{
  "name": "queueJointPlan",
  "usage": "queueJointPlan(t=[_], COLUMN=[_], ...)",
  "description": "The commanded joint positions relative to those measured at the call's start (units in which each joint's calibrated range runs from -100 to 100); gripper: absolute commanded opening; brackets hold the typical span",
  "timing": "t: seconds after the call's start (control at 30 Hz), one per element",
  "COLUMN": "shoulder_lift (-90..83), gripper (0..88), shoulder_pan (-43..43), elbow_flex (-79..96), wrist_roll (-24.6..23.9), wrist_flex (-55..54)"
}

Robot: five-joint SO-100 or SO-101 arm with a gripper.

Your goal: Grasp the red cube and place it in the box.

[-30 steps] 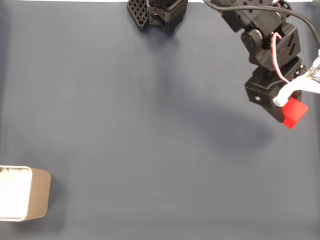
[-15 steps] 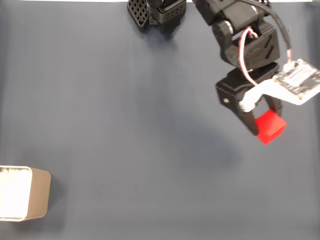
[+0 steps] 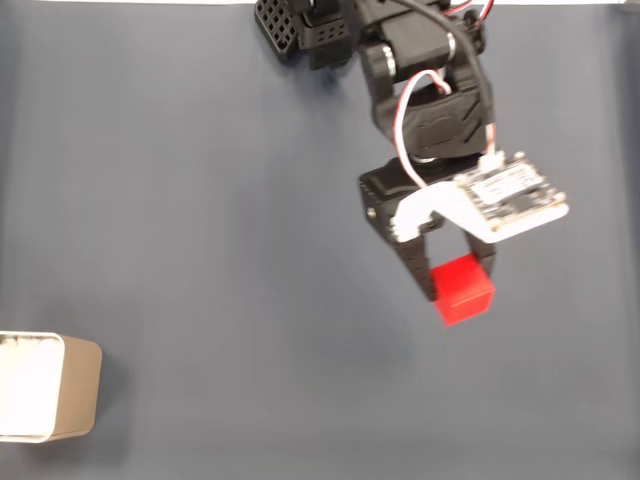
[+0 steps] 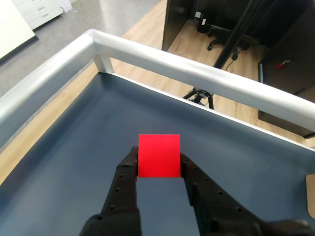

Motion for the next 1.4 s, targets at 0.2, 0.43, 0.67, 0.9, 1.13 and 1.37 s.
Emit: queueJointPlan(t=[0.2,0.43,0.67,0.9,1.13,1.37], shoulder_lift=[-2.0,0.0,3.4,7.7,12.3,16.7], gripper=[6.1,6.1,6.1,5.8,5.5,5.5], shoulder_pan=[6.5,11.0,16.0,20.6,25.0,28.6], elbow_flex=[-5.6,-8.9,-13.2,-17.6,-21.8,-26.2], wrist_roll=[0.6,0.6,0.4,0.1,-0.6,-0.9], wrist_flex=[0.4,0.7,0.8,0.8,0.1,-0.8])
